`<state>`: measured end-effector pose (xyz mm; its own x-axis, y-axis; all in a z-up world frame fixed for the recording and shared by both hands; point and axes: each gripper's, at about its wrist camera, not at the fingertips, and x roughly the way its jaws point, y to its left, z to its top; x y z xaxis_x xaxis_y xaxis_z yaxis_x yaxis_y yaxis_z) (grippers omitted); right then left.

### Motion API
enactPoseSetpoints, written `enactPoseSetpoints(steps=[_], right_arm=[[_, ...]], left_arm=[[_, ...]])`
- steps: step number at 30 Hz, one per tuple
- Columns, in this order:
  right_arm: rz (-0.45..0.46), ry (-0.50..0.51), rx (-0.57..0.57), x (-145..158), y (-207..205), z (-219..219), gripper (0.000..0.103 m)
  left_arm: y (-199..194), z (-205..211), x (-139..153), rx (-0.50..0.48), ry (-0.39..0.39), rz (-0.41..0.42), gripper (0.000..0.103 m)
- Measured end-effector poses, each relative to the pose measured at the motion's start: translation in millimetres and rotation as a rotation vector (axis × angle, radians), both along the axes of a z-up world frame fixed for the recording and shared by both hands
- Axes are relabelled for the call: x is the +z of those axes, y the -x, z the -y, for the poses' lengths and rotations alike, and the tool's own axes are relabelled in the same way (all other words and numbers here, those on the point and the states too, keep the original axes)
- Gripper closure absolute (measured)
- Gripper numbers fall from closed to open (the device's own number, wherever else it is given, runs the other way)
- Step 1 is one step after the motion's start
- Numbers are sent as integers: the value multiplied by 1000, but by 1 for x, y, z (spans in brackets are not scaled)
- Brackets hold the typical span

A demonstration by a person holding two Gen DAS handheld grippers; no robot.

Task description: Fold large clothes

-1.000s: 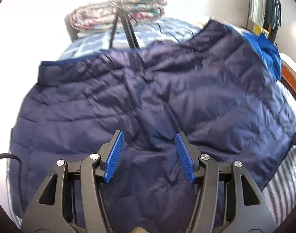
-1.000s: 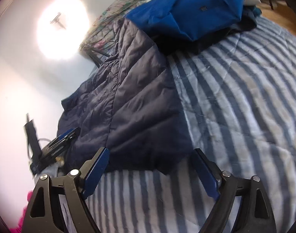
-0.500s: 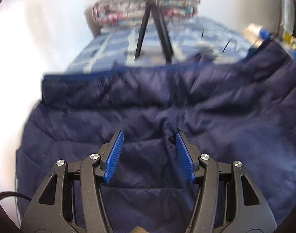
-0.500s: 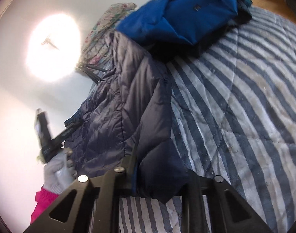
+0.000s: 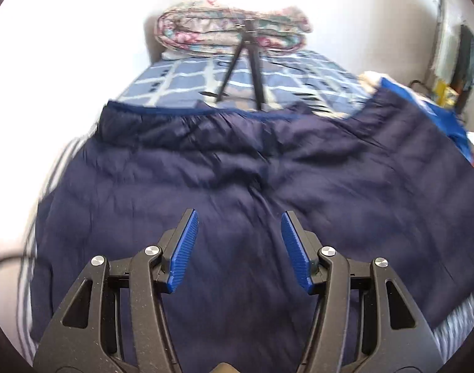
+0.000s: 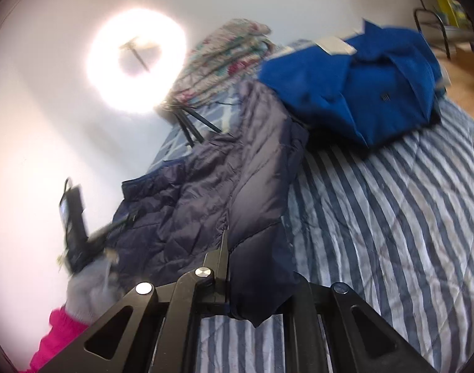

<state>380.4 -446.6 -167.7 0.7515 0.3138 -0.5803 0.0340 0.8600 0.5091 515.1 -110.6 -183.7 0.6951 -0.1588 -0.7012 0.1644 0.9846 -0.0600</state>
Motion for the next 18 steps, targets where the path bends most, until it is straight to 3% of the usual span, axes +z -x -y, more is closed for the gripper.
enactPoseSetpoints(steps=[3, 6, 8, 11, 14, 18], right_arm=[[28, 23, 19, 15, 4, -12, 95], [42, 49, 34, 28, 4, -22, 95], [46, 52, 42, 37, 3, -29, 95], [51, 81, 63, 49, 1, -43, 95], [64, 128, 86, 62, 0, -59, 96], [85, 159, 115, 79, -2, -79, 96]], left_arm=[[39, 11, -7, -51, 31, -1, 45], [43, 29, -26, -78, -3, -32, 45], [39, 33, -43, -75, 37, -102, 45], [36, 34, -51, -63, 24, -97, 45], [44, 21, -36, -40, 63, -95, 45], [84, -16, 4, 1, 91, 8, 45]])
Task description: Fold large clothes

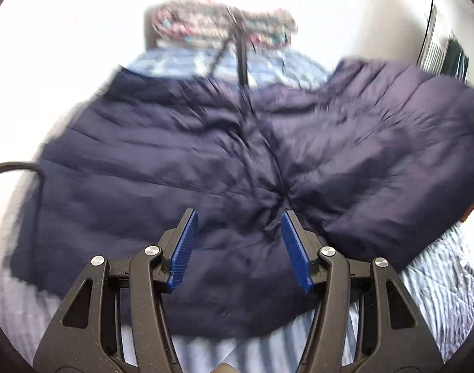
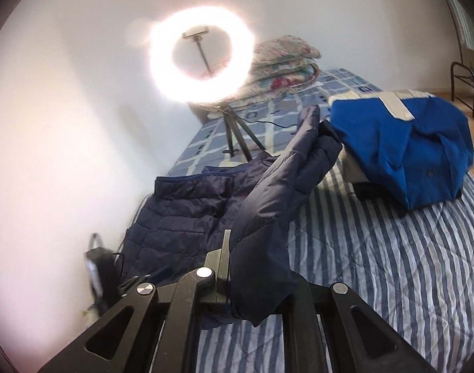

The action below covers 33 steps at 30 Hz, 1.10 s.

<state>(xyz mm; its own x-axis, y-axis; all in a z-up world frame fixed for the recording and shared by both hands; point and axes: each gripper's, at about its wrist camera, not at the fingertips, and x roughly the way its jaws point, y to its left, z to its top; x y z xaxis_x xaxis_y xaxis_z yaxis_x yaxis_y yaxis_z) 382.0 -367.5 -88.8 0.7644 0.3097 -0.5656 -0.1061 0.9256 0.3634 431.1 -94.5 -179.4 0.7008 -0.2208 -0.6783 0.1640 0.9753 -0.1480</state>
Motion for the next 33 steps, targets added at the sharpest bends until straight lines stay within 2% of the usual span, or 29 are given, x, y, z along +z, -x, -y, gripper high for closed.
enactPoseSetpoints(steps=[5, 12, 15, 21, 27, 33], right_arm=[[20, 27, 33, 13, -2, -26, 96], [43, 84, 95, 29, -6, -81, 96], [50, 124, 137, 32, -7, -113, 96], [48, 192, 236, 26, -16, -183, 96], [4, 249, 366, -11, -35, -265, 96], [-93, 307, 473, -76, -55, -339, 96]], left_arm=[[75, -70, 38, 77, 50, 81, 45], [176, -136, 51, 174, 82, 107, 45], [205, -154, 49, 215, 114, 95, 45], [246, -162, 47, 210, 108, 81, 45], [274, -178, 43, 245, 127, 63, 45], [286, -194, 34, 292, 129, 20, 45]])
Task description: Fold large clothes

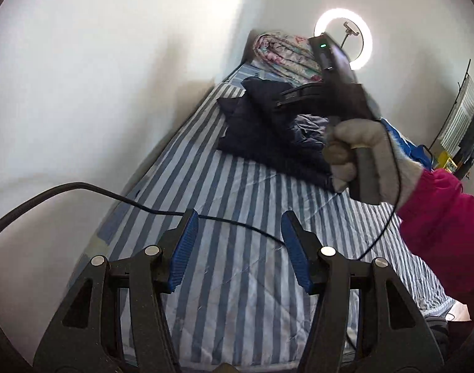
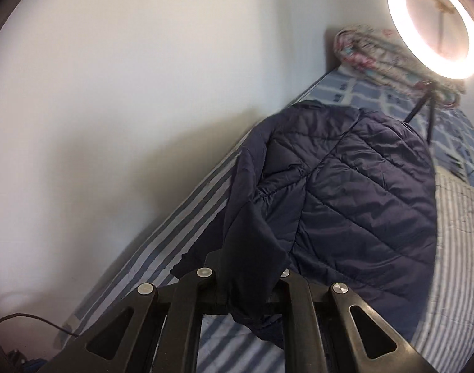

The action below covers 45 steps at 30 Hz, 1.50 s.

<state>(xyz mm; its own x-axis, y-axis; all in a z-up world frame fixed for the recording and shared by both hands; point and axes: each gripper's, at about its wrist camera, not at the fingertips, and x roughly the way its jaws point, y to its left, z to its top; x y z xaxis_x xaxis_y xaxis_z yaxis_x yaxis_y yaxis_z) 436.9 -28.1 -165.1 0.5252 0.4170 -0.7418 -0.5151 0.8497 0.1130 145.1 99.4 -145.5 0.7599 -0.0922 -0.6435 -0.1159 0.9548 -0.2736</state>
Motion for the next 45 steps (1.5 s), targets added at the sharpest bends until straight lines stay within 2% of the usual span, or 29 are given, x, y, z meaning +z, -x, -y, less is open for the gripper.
enactPoseSetpoints(steps=[5, 9, 11, 12, 14, 16, 19, 23, 30, 35, 37, 38, 40, 43, 45], right_arm=[[-38, 38, 44, -35, -8, -28, 96], [-72, 27, 52, -45, -12, -28, 95], [-103, 12, 76, -48, -17, -27, 88], [-123, -7, 93, -48, -20, -28, 85], [-178, -83, 133, -47, -28, -20, 63], [-239, -184, 165, -42, -31, -6, 55], [-269, -306, 180, -25, -28, 22, 55], [-218, -354, 131, -3, -17, 78, 54], [-87, -240, 30, 20, 9, 156, 54], [-15, -179, -30, 22, 17, 195, 53], [-2, -162, -53, 16, 18, 199, 53], [-8, -157, -65, 12, 16, 202, 45], [-28, -163, -81, 3, 9, 207, 41], [-70, -168, -101, -11, 4, 215, 33], [-111, -179, -104, -24, 0, 218, 32]], left_arm=[[4, -7, 0, 10, -8, -13, 45], [0, -8, 1, 14, -16, -13, 45], [-2, -9, 1, 15, -10, -16, 45], [-3, -8, 2, 15, -10, -16, 45], [-3, -8, 2, 15, -13, -13, 45], [-6, -7, 3, 9, -23, -9, 45], [-13, -3, 6, -5, -24, -2, 45], [-44, 7, 17, -27, -52, 31, 45], [-119, 22, 35, -32, -84, 101, 45], [-180, 26, 32, -6, -118, 95, 45], [-209, 21, 24, 28, -134, 61, 45], [-221, 16, 18, 39, -118, 41, 45], [-242, 8, 4, 80, -127, -3, 45], [-260, -6, -29, 129, -138, -86, 45], [-266, -10, -54, 135, -169, -146, 45]])
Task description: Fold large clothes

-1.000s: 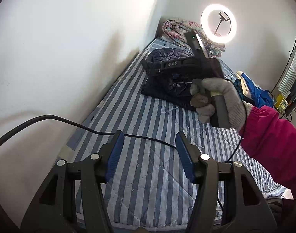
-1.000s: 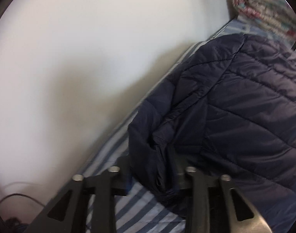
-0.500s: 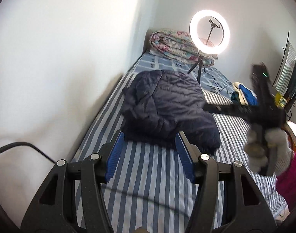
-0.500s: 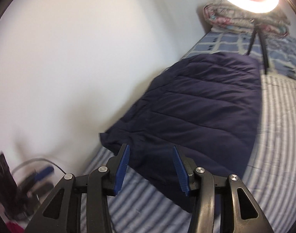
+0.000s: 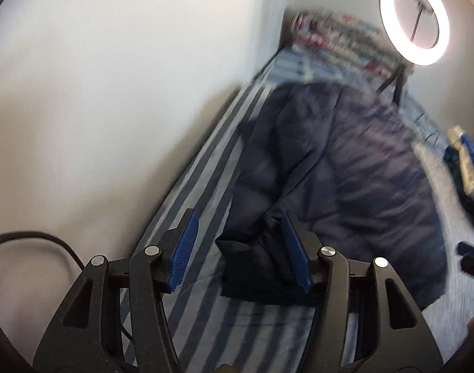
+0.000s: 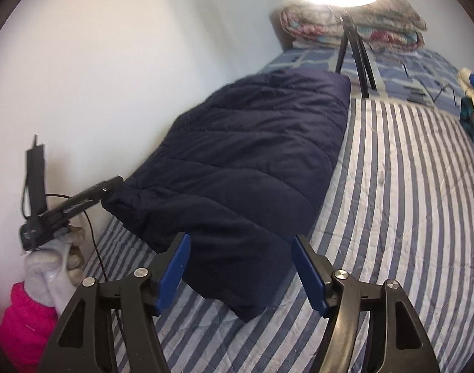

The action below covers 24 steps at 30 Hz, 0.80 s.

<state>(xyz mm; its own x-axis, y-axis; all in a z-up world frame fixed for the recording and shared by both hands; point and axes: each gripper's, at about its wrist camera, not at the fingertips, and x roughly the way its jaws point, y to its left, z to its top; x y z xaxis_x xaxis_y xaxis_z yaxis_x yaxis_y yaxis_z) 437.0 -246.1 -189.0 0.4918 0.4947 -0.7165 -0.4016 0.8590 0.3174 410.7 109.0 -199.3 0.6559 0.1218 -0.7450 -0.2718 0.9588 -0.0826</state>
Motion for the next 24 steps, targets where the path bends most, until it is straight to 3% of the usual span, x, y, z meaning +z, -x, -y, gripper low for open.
enactPoseSetpoints(steps=[3, 7, 12, 14, 16, 20, 24], right_arm=[[-61, -29, -2, -18, -5, 4, 28], [-150, -92, -8, -44, -17, 9, 27], [-270, -294, -11, -72, -28, 20, 25], [-321, -366, -8, -85, -32, 18, 31], [-329, -372, -8, -89, -35, 13, 38], [-315, -309, 17, -80, -33, 8, 63], [-288, -189, 28, -59, -38, -6, 70]], left_arm=[[0, -1, -36, -4, -39, -59, 45], [4, -8, -42, 8, -7, -50, 45], [5, -8, -42, -23, -27, -60, 45], [5, -8, -40, -25, -24, -63, 45], [3, -6, -38, -30, -32, -65, 45], [0, -1, -37, -40, -38, -69, 45], [1, 6, -34, -57, -48, -72, 52]])
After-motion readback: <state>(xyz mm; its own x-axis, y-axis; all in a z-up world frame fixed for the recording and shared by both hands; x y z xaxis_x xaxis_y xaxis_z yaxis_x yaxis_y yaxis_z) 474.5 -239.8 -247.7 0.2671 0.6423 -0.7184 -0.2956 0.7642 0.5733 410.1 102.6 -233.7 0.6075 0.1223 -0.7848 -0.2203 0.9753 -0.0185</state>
